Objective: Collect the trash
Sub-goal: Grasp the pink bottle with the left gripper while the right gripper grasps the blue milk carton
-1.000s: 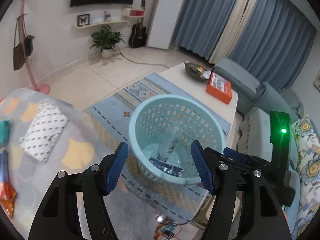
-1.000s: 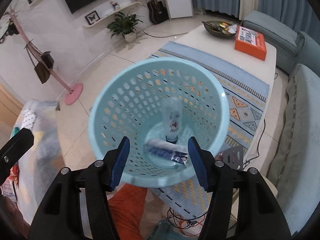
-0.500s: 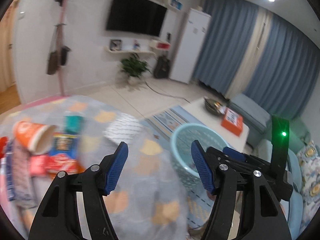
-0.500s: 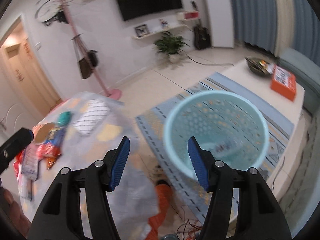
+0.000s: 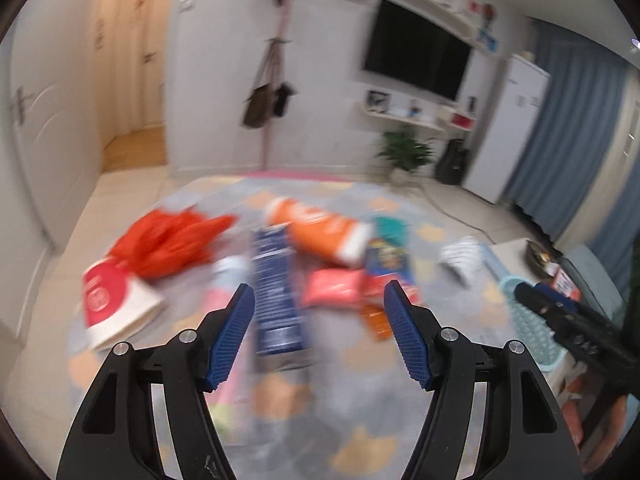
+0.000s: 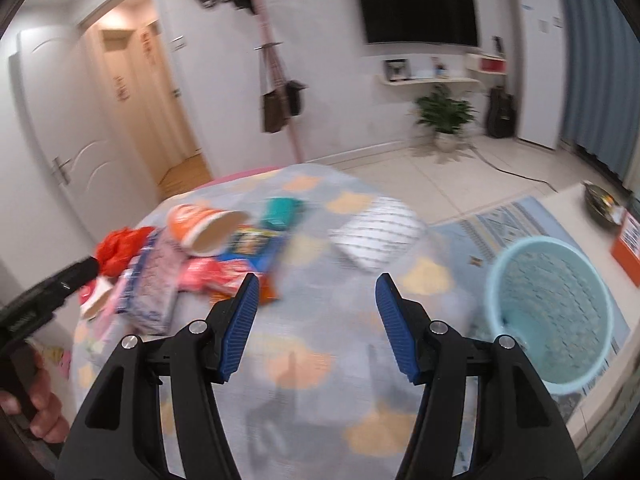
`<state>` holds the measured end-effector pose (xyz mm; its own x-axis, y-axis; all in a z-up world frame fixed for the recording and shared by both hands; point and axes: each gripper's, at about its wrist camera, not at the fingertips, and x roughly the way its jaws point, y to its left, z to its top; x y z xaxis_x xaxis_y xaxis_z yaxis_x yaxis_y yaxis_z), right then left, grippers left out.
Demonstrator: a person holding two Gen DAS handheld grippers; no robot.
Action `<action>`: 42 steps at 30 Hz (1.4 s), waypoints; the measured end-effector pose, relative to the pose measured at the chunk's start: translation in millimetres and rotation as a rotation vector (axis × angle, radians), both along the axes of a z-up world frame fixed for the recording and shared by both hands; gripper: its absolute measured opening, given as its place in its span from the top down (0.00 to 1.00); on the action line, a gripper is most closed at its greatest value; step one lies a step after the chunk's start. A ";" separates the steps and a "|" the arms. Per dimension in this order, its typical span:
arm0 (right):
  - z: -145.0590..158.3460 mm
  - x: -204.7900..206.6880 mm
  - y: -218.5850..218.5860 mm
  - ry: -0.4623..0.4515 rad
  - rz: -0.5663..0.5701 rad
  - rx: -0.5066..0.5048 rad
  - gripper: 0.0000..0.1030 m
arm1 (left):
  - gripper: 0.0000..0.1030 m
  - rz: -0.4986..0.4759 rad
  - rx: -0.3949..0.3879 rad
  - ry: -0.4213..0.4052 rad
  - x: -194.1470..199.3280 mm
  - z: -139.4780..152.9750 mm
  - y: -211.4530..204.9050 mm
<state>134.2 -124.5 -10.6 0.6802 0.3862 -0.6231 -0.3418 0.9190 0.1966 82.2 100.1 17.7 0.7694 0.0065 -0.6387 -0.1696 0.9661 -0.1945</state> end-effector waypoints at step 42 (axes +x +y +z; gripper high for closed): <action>-61.1 51.0 178.6 0.294 0.238 -0.025 0.68 | 0.44 0.004 -0.094 0.219 2.3 -90.8 60.3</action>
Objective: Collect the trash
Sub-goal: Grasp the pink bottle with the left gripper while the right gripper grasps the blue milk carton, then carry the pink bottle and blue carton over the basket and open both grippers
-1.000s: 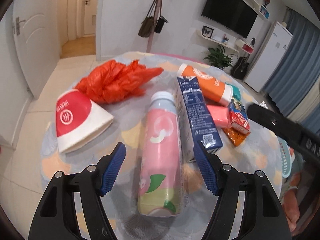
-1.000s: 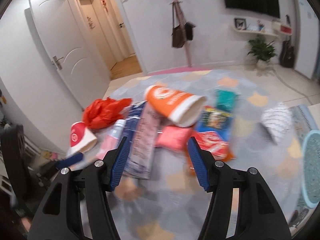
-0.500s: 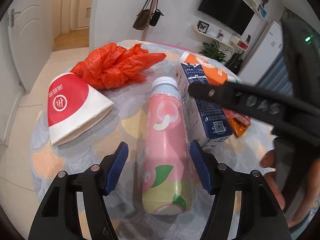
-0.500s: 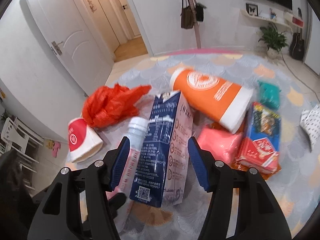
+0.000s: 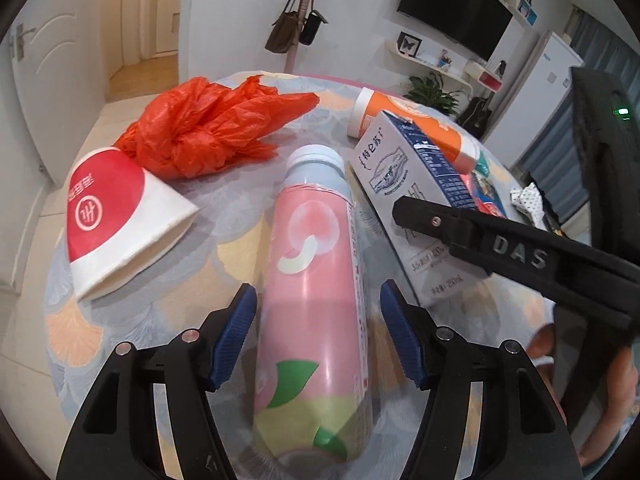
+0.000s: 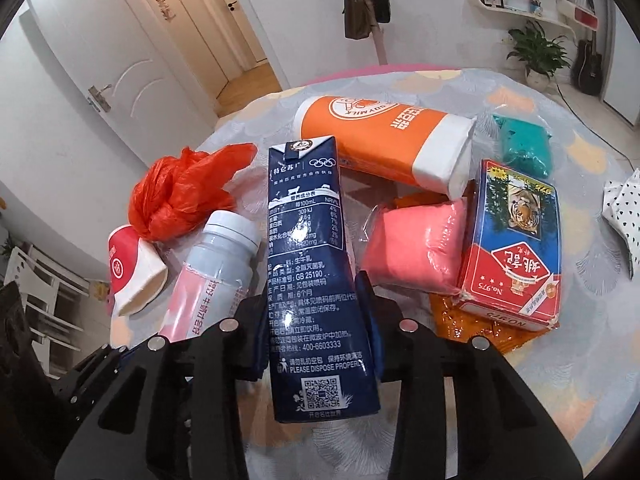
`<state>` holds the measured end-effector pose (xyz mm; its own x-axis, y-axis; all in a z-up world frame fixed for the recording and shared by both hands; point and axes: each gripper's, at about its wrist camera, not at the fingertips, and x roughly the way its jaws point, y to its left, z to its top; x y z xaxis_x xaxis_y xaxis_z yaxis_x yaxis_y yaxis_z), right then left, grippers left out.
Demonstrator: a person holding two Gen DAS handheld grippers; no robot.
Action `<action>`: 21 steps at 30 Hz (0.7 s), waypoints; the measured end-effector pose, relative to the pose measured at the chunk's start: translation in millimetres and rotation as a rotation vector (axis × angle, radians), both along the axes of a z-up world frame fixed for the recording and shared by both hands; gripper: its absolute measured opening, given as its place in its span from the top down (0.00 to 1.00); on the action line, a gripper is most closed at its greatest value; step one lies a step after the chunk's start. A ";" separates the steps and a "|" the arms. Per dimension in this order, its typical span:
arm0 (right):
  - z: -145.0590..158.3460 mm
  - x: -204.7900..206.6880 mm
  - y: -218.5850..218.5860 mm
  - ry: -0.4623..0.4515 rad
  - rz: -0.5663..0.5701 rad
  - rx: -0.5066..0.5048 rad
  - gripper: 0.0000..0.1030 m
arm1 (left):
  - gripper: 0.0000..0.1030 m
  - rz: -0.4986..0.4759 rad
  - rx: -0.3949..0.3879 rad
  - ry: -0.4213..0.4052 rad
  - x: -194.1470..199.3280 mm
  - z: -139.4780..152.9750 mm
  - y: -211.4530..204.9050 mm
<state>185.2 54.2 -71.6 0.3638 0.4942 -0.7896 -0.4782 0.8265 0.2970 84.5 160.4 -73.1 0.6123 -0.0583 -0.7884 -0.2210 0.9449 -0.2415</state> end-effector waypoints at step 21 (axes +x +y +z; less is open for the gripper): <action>72.3 -34.9 -110.2 -0.190 -0.130 0.146 0.68 | 0.55 -0.071 0.003 -0.236 -23.2 60.0 -43.8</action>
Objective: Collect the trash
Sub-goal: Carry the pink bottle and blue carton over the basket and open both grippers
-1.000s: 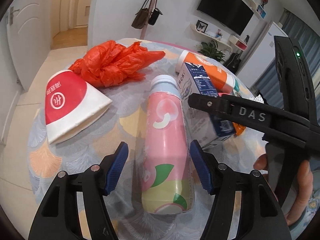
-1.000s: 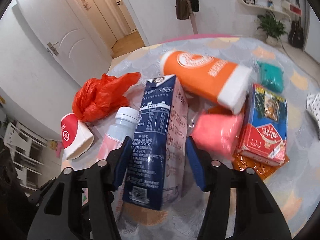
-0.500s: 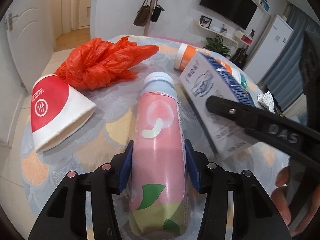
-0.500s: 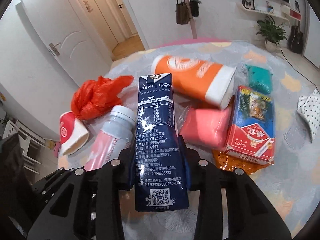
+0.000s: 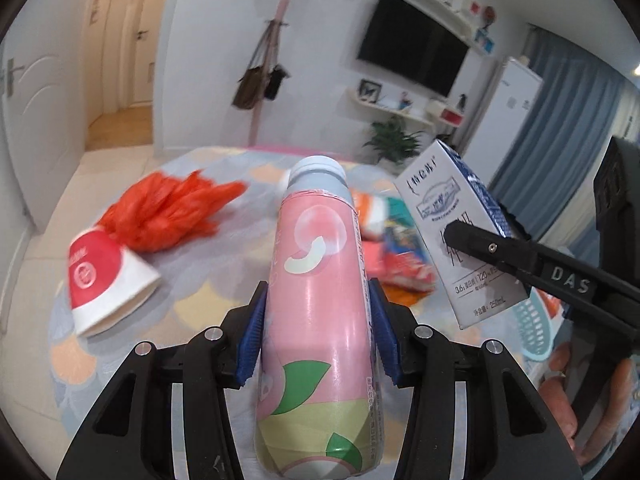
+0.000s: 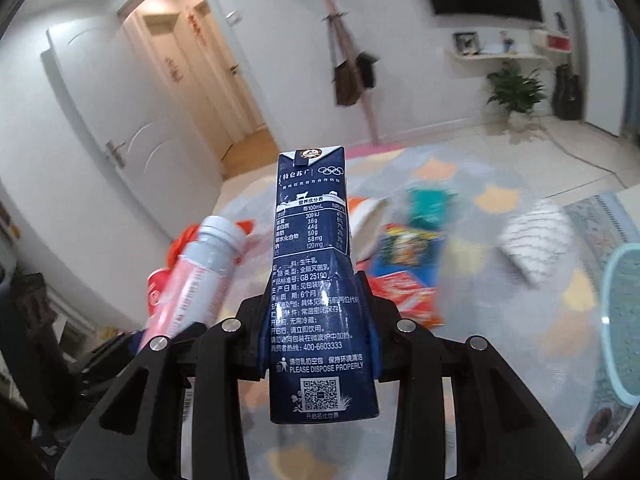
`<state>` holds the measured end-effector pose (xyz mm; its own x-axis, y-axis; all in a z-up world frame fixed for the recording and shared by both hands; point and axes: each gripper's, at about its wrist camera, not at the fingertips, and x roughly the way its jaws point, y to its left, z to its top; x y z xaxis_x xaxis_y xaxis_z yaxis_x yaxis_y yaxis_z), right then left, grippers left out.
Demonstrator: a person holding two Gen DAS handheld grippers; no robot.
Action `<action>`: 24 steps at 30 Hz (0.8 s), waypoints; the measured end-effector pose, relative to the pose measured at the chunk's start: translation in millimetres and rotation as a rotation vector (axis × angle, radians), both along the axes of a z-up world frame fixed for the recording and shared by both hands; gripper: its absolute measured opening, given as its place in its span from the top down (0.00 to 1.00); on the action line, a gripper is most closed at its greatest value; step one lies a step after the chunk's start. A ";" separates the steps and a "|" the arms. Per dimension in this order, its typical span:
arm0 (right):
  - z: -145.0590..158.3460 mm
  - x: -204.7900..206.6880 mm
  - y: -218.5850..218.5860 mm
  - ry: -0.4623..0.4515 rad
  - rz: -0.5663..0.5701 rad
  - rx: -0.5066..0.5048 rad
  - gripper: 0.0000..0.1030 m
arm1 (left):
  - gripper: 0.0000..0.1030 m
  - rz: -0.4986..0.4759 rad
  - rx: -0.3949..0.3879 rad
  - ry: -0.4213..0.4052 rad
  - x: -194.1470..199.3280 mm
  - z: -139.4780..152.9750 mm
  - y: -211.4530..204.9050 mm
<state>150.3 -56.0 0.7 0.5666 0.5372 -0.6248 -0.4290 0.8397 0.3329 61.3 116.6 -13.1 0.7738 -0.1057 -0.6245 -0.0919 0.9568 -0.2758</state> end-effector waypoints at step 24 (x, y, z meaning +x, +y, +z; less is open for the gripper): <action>-47.6 25.3 -247.0 0.089 -0.493 0.094 0.68 | 0.55 -0.398 0.021 0.025 94.0 -8.6 -213.1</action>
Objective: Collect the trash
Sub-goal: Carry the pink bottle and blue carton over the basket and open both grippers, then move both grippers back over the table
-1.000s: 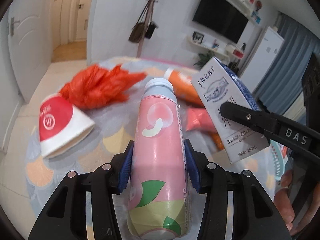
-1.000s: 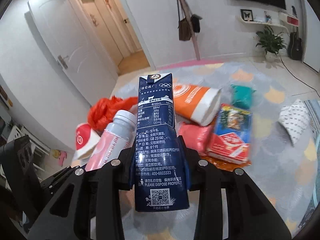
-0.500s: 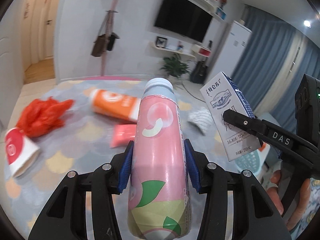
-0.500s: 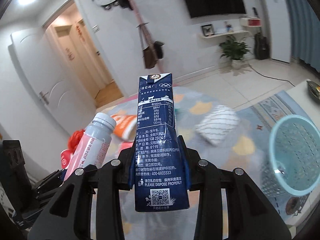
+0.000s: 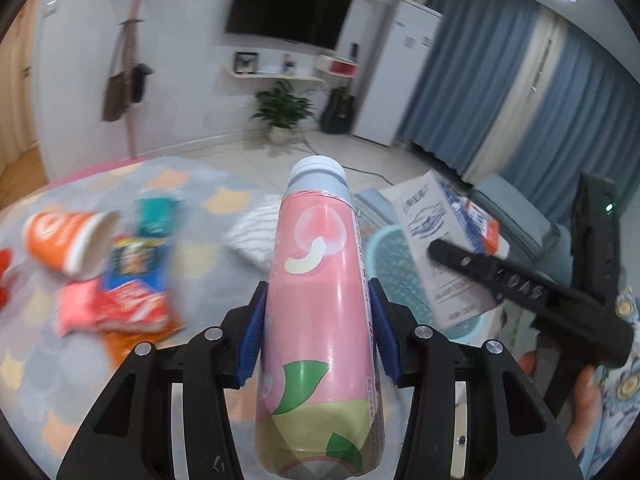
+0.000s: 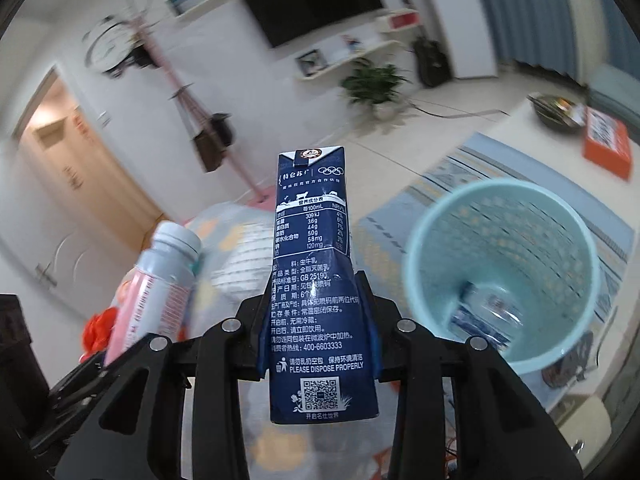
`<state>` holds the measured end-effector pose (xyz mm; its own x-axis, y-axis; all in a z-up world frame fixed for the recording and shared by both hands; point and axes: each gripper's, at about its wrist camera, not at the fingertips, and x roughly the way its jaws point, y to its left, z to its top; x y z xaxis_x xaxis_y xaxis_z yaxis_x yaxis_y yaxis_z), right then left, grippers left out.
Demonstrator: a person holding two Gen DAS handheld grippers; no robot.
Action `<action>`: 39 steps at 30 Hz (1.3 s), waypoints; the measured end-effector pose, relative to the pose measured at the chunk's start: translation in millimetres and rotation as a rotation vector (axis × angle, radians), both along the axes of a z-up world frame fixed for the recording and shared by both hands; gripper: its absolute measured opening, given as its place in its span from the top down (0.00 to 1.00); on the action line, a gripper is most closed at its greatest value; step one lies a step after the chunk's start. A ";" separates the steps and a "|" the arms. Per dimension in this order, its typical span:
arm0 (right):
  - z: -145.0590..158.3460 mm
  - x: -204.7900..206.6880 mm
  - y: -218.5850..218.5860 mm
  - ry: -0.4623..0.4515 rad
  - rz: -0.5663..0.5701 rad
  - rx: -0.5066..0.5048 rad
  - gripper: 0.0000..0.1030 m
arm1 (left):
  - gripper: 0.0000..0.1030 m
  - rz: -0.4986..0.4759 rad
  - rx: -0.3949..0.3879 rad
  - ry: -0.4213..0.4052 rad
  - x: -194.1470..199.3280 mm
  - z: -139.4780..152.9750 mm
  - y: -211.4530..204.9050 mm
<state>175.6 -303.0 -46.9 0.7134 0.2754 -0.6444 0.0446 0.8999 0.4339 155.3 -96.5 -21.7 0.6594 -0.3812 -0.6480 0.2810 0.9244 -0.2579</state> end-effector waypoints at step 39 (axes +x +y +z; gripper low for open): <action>-97.4 9.4 -116.9 0.241 -0.259 0.090 0.63 | 0.44 -0.239 -0.021 0.234 68.4 -82.9 -132.1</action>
<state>185.0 -419.9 -144.3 0.5971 0.1690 -0.7842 0.3768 0.8039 0.4602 223.8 -228.6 -104.6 0.3839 -0.5224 -0.7614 0.4203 0.8331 -0.3596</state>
